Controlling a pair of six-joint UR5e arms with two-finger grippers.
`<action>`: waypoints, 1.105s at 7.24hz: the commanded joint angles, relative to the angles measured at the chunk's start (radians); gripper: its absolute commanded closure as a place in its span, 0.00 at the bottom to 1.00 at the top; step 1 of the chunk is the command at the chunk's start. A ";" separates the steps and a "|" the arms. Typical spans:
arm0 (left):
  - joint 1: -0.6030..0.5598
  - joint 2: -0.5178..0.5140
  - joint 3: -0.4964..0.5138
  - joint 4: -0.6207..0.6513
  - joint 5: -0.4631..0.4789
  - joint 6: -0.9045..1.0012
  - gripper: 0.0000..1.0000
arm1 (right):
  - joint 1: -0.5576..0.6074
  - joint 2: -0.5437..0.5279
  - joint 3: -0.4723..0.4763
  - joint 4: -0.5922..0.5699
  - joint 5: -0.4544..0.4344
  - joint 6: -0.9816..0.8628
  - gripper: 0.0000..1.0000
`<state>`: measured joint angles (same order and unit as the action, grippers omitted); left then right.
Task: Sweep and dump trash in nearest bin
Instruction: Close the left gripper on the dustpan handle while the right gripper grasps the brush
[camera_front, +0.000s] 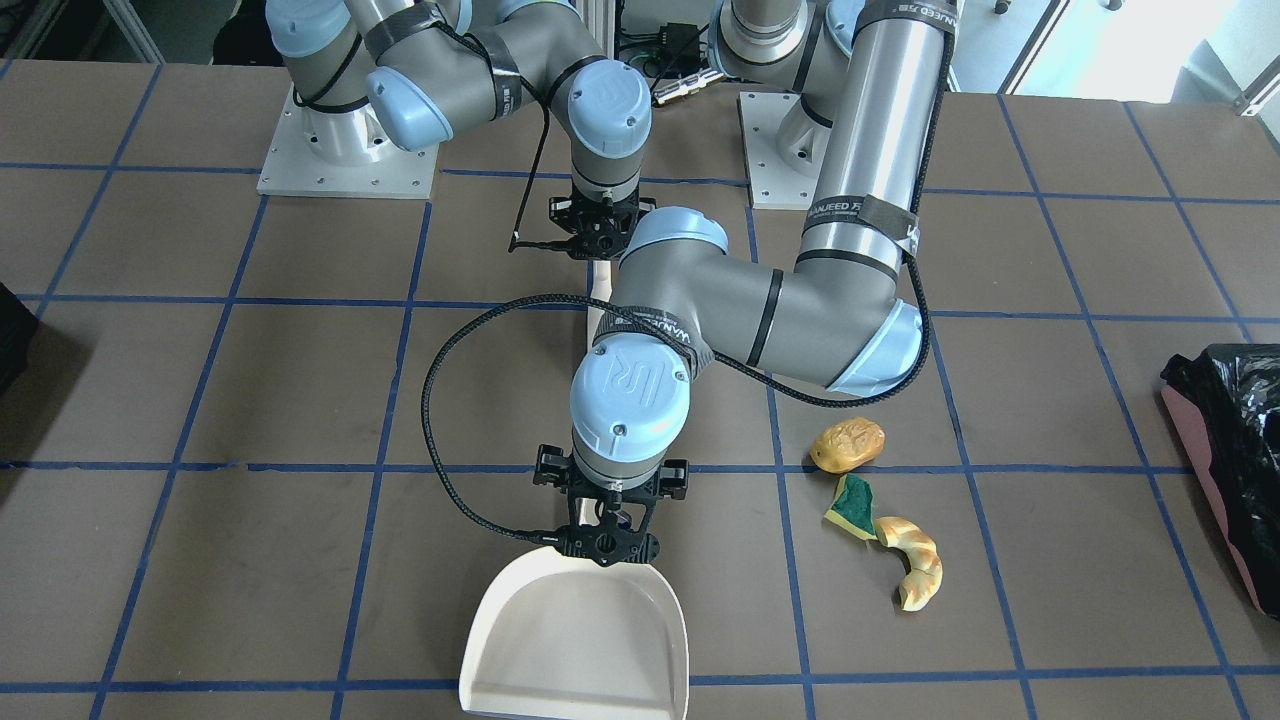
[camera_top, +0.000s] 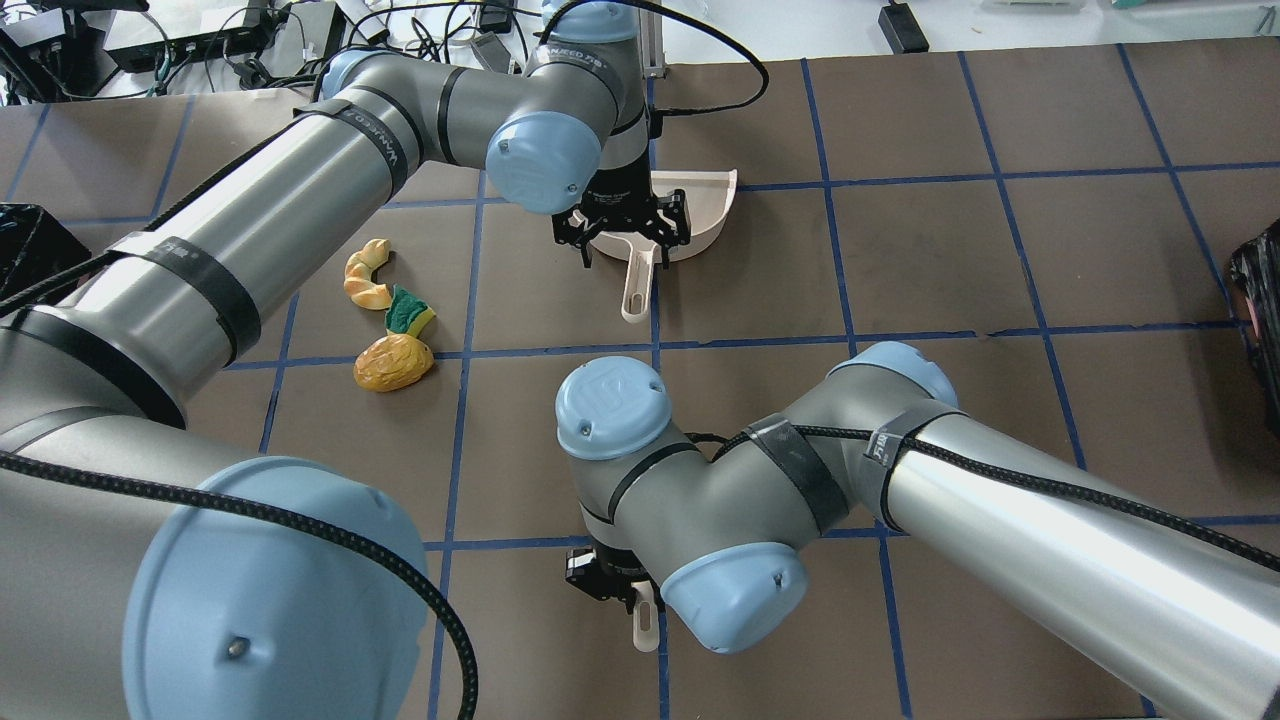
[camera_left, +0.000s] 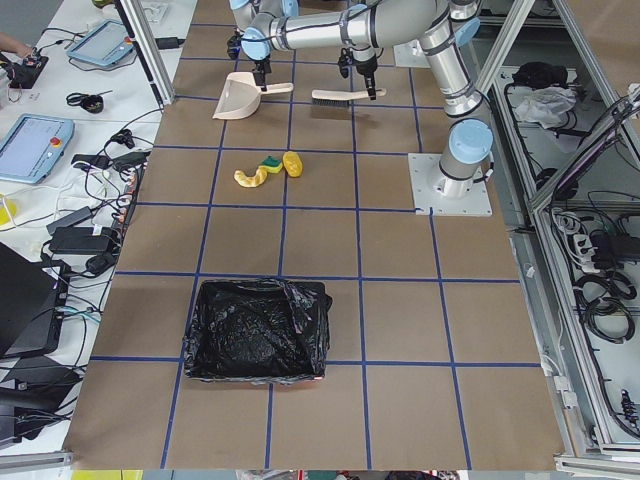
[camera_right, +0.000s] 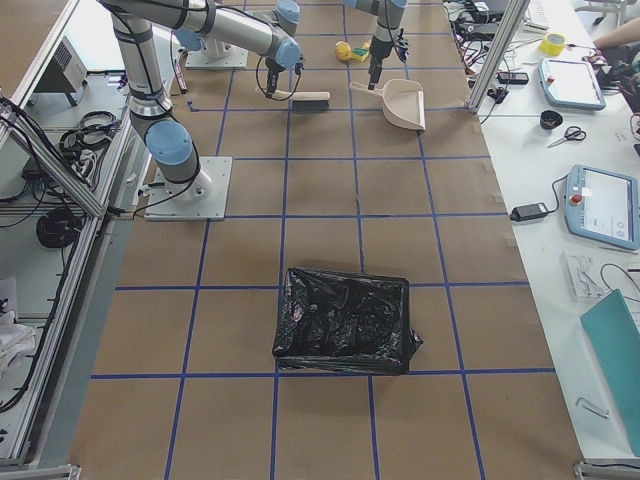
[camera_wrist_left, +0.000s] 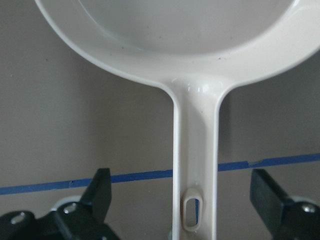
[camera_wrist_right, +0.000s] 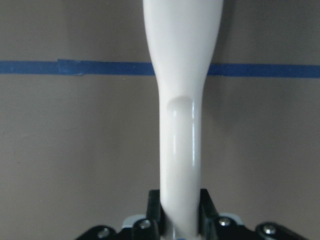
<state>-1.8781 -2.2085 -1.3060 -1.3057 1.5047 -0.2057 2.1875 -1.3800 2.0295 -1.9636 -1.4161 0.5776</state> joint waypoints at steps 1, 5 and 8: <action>-0.007 0.019 -0.047 0.056 0.000 0.003 0.20 | 0.001 -0.005 0.000 -0.001 0.003 0.017 0.93; -0.022 0.024 -0.055 0.045 0.002 -0.006 0.28 | 0.014 -0.036 0.021 -0.020 0.002 0.106 0.95; -0.024 0.022 -0.058 0.043 0.003 -0.006 0.41 | 0.023 -0.036 0.020 -0.021 -0.006 0.125 0.96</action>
<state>-1.9012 -2.1875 -1.3621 -1.2605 1.5074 -0.2123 2.2088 -1.4155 2.0495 -1.9844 -1.4194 0.6992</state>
